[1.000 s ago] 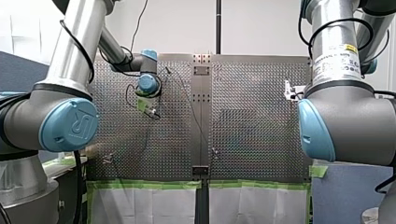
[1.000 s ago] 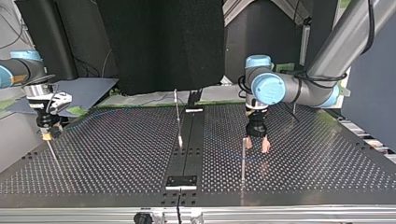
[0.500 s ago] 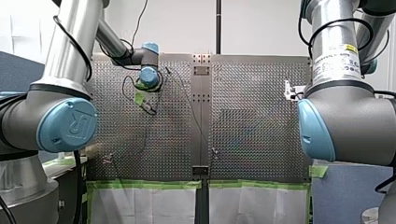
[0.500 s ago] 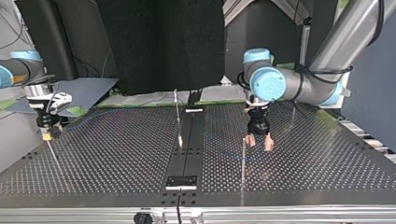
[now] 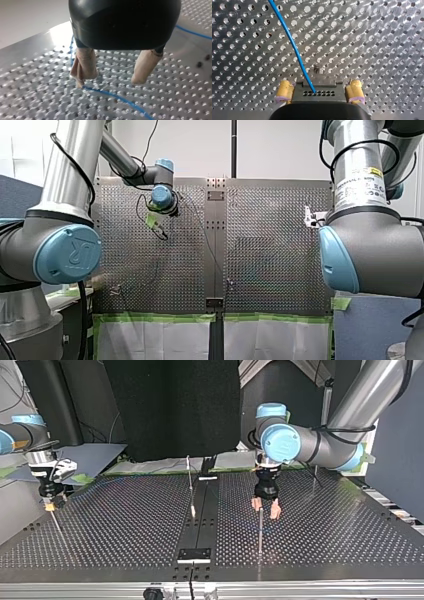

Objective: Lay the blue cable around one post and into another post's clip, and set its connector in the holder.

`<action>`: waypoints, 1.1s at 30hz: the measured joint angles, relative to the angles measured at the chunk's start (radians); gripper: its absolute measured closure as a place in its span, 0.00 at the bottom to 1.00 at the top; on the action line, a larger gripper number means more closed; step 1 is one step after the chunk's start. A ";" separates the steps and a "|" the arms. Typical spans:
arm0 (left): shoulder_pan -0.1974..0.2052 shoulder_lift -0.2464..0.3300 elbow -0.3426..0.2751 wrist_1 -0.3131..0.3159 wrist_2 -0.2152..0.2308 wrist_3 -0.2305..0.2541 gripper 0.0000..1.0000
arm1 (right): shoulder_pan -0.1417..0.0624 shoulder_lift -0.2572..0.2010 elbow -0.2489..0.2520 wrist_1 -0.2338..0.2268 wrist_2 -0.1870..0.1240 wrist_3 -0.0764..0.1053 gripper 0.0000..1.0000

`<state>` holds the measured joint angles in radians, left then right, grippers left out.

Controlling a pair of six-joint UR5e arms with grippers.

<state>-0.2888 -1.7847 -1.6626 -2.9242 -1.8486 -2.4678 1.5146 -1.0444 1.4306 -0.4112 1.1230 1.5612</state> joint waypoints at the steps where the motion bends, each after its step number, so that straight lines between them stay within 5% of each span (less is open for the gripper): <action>1: -0.003 0.002 0.000 -0.004 0.005 0.002 0.00 | 0.000 0.000 0.000 0.000 0.000 0.000 0.02; 8: -0.022 0.054 -0.026 -0.016 0.012 0.024 0.00 | 0.001 0.000 0.000 0.001 0.000 0.000 0.02; 18: -0.028 0.141 -0.069 -0.069 -0.056 0.099 0.00 | 0.001 0.000 0.000 0.001 0.000 0.002 0.02; 33: -0.043 0.177 -0.001 -0.191 -0.150 0.222 0.00 | 0.002 0.000 0.000 0.006 0.000 0.003 0.02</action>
<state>-0.3322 -1.6077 -1.6635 -3.1156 -1.9983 -2.2456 1.5163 -1.0442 1.4307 -0.4050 1.1230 1.5641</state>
